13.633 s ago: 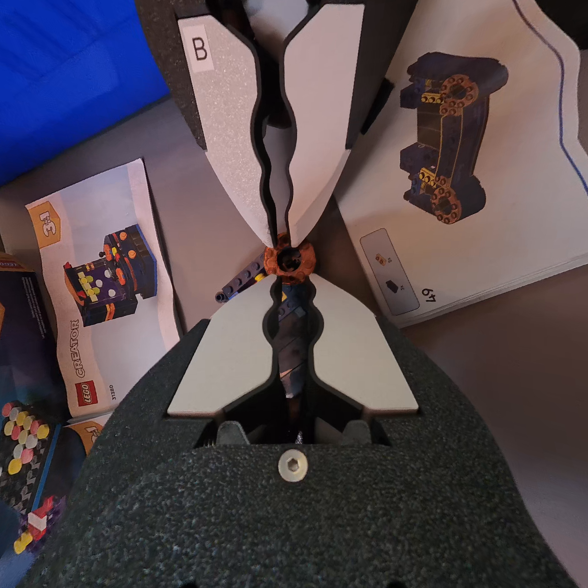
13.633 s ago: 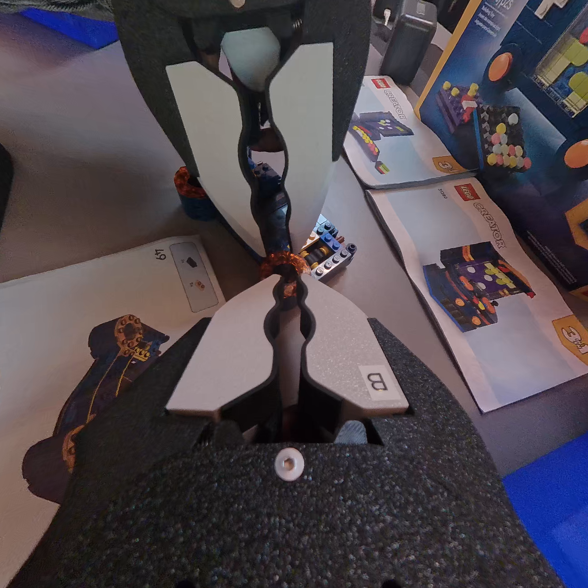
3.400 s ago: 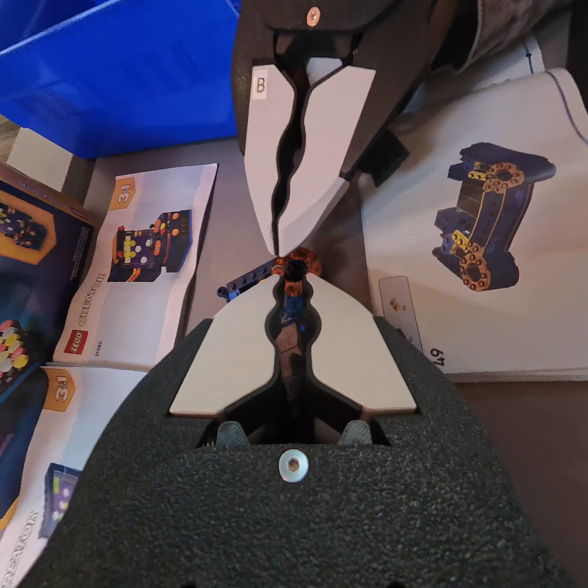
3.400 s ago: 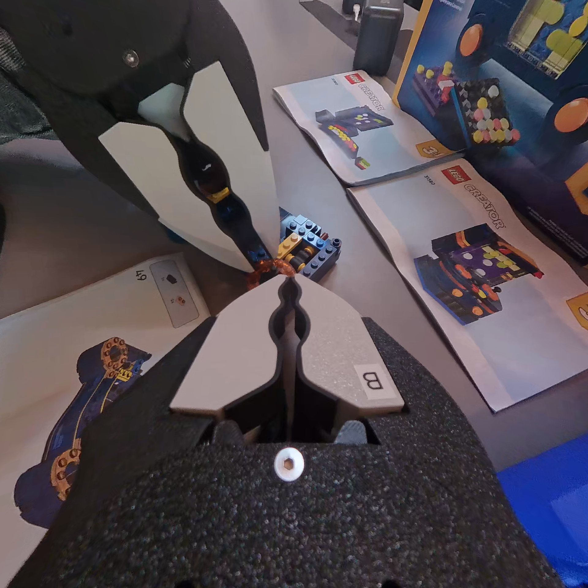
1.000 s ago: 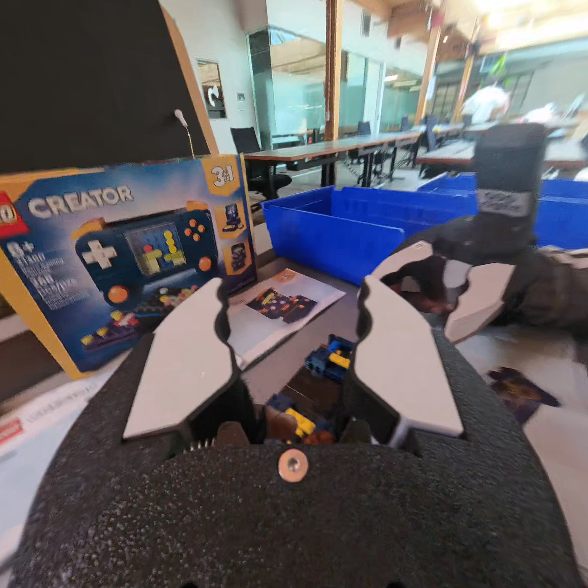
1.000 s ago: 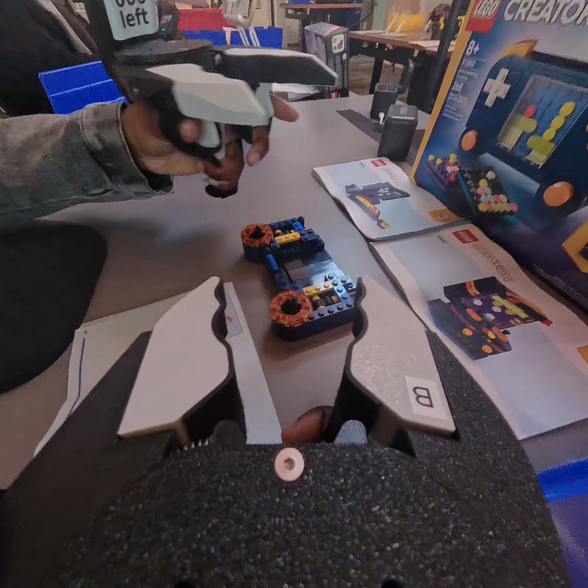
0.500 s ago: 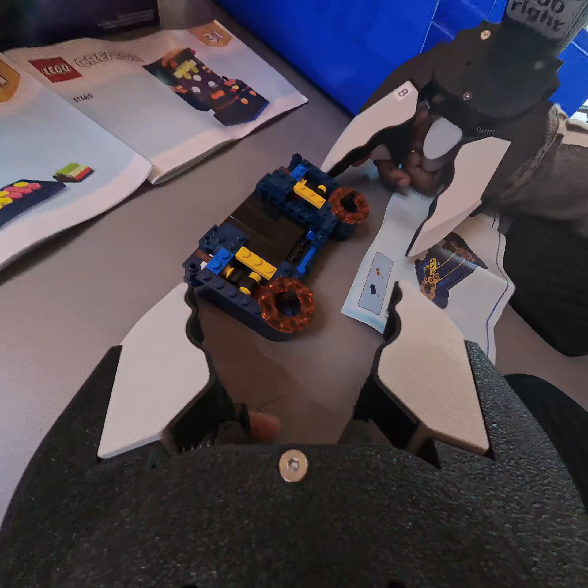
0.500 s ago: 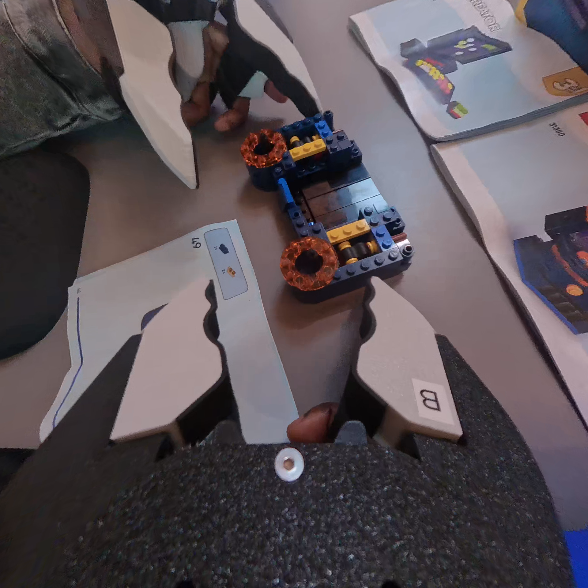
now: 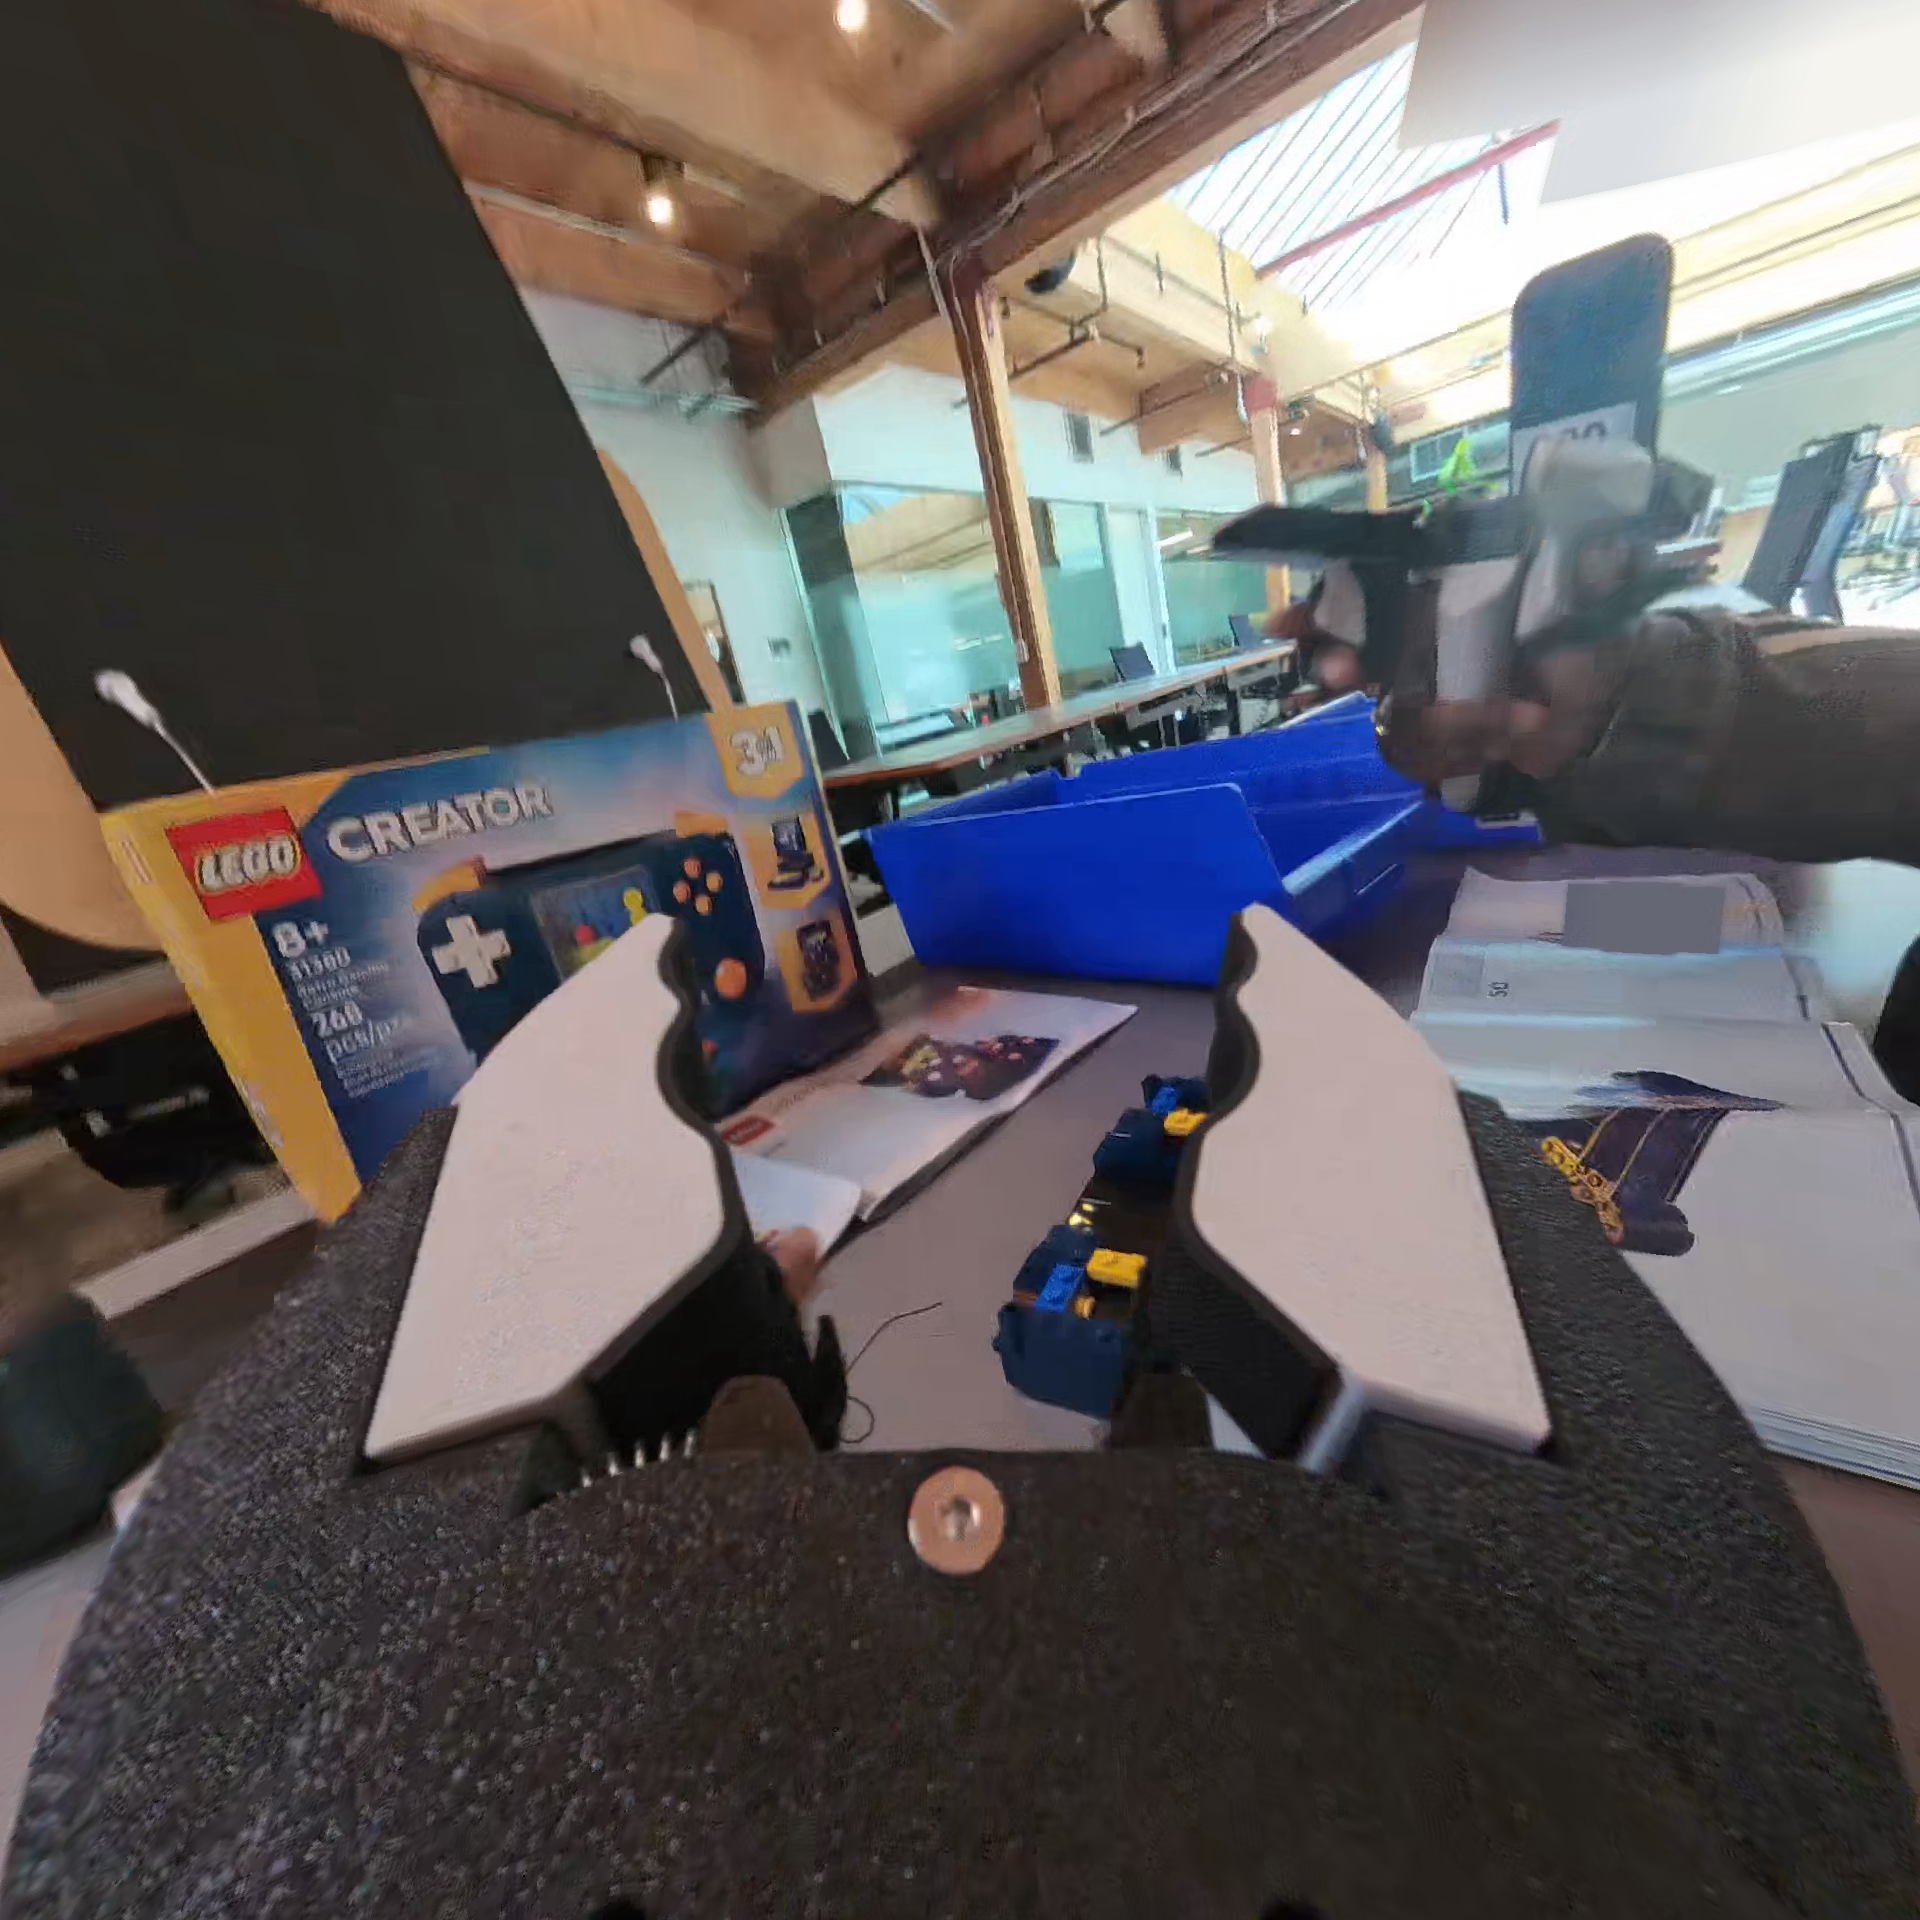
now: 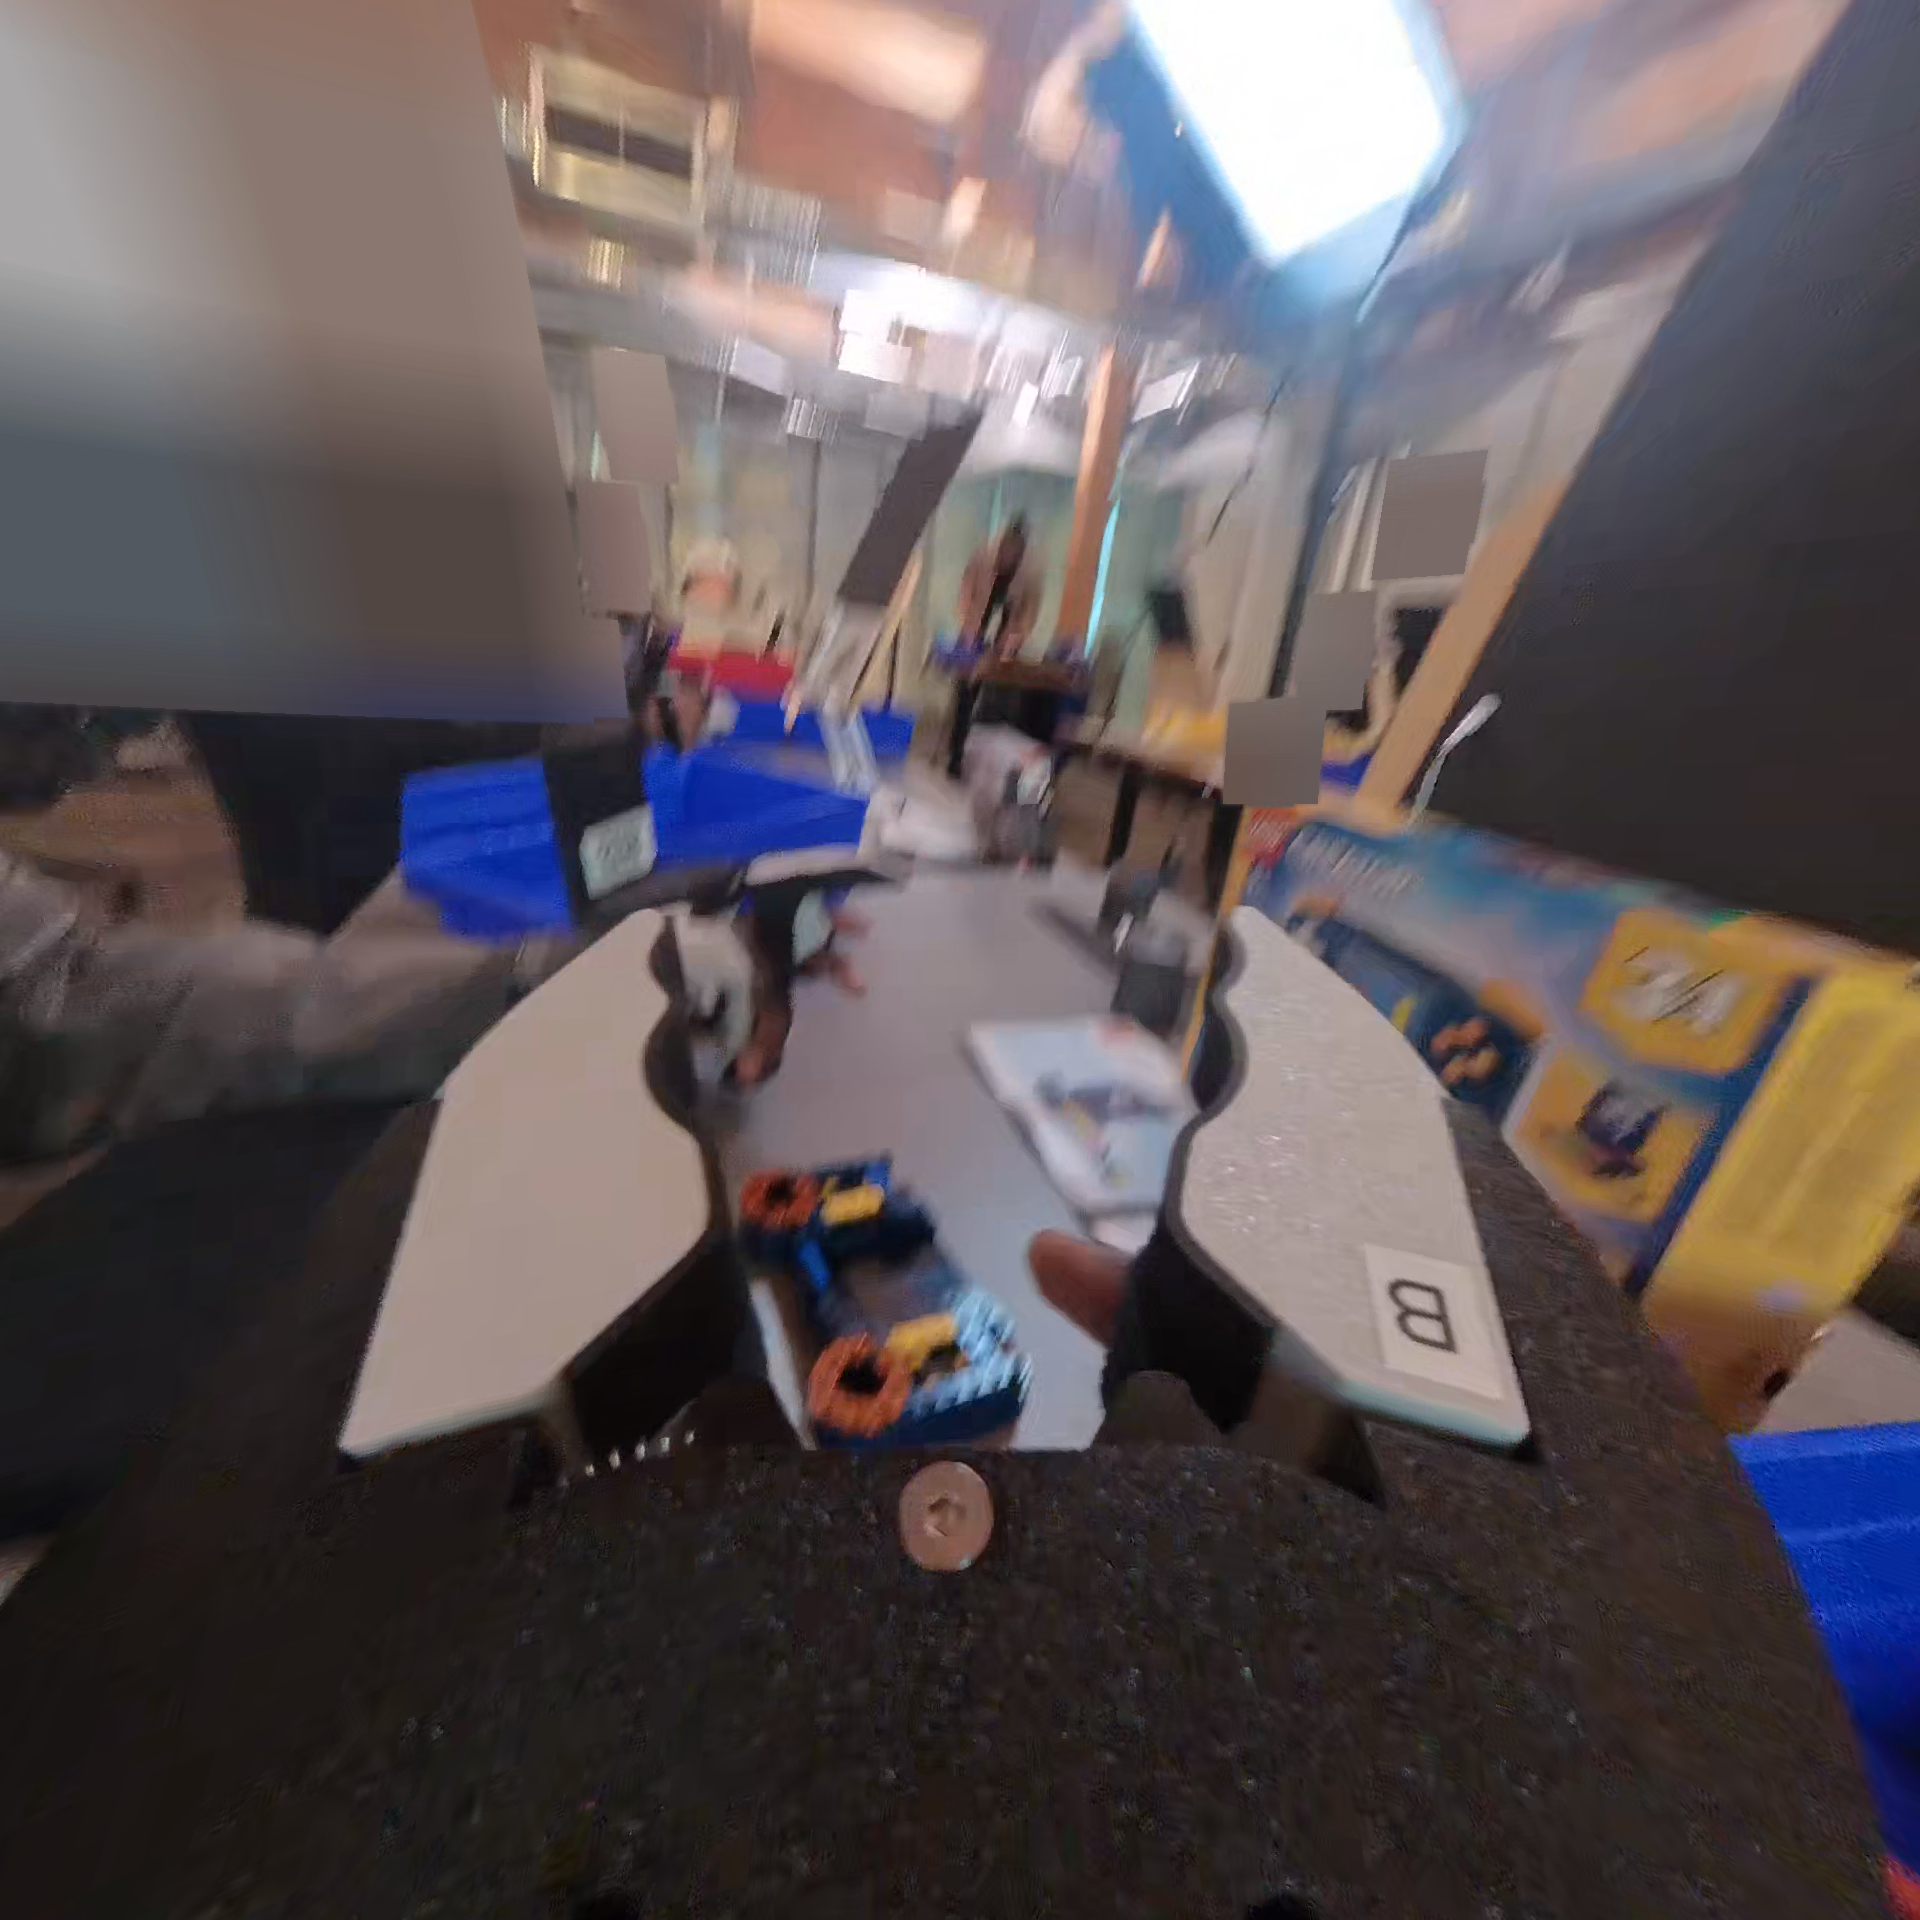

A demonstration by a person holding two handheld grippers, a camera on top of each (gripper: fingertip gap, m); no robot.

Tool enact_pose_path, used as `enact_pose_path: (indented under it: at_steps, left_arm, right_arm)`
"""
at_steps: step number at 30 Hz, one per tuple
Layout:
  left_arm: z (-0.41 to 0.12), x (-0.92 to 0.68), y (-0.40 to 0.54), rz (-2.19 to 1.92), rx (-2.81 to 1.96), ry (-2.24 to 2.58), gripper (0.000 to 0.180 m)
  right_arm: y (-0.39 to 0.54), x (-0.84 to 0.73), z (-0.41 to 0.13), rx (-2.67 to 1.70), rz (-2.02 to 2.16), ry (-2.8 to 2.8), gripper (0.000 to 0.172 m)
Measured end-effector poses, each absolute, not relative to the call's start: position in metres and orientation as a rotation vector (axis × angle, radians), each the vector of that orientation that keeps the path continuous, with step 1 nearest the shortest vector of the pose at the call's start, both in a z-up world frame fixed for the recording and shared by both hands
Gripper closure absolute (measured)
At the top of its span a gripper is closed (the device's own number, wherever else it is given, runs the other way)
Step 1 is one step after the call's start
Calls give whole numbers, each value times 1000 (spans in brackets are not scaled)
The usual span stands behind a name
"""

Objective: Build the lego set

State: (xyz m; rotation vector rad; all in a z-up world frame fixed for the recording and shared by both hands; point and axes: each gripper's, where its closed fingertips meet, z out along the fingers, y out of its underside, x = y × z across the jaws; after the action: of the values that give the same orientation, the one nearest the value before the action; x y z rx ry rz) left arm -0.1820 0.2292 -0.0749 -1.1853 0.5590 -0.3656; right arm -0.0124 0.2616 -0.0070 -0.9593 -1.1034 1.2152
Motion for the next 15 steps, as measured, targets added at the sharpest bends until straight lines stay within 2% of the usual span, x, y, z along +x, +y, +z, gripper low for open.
enact_pose_path:
  at_steps: [2, 4, 7, 11, 13, 15]
  left_arm:
    - [-76, -179, 231, -374, -1208, 551, 69]
    - [-81, -176, 236, -384, -1234, 548, 46]
    - [-92, -171, 242, -318, -1287, 593, 34]
    - [-96, -167, 242, -296, -1301, 623, 35]
    - [-97, -167, 243, -300, -1305, 624, 35]
    - [-96, -168, 243, -316, -1308, 611, 36]
  right_arm:
    - [273, 16, 29, -809, 1224, -900, 49]
    - [288, 37, 41, -772, 1160, -799, 39]
    - [308, 42, 33, -827, 1003, -810, 24]
    - [319, 37, 16, -892, 855, -886, 26]
    - [318, 33, 11, -898, 832, -916, 34]
    - [314, 30, 9, -901, 860, -936, 49]
